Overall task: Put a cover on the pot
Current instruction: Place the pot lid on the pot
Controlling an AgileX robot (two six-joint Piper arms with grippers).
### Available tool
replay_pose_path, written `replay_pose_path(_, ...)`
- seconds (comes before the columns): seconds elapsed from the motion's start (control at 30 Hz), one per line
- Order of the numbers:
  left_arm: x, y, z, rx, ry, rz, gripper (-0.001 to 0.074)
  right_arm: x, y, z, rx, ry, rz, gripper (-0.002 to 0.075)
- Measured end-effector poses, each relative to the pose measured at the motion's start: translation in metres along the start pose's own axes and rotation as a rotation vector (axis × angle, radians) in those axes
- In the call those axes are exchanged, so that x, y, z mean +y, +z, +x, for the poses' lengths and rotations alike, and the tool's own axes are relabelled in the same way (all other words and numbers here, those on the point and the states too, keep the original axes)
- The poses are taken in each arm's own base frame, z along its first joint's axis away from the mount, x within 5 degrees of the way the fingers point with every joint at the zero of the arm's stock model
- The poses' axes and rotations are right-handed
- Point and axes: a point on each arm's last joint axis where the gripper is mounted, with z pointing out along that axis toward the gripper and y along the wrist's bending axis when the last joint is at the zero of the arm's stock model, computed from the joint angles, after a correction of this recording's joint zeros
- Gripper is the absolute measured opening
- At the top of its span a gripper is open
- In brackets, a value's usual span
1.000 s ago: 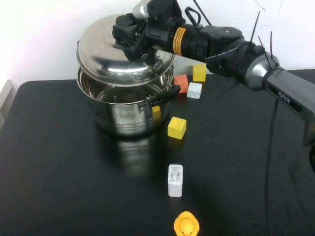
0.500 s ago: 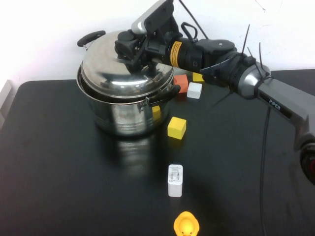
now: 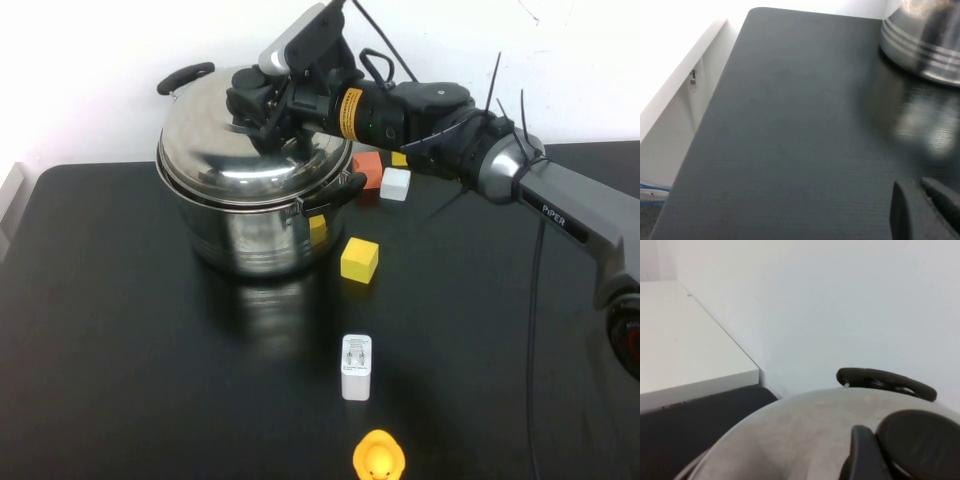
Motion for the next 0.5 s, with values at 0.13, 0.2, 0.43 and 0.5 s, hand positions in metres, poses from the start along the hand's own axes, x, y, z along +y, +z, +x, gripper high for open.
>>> replay_pose_path(0.13,0.0,0.0,0.0,0.0,0.0,0.0,-0.0002,0.0001,0.0,0.0005,0.006,0.01,-0.002,0.0356)
replay_pose_path(0.2,0.0,0.0,0.0,0.0,0.0,0.0,-0.0002,0.0003,0.0,0.0012,0.014,0.004,-0.004,0.0356)
replay_pose_path(0.43,0.0,0.0,0.0,0.0,0.0,0.0,-0.0002,0.0008,0.0,0.002,0.022,0.009,-0.009,0.0356)
replay_pose_path(0.5,0.0,0.0,0.0,0.0,0.0,0.0,-0.0002,0.0009,0.0,0.0023,0.026,0.004,-0.01,0.0356)
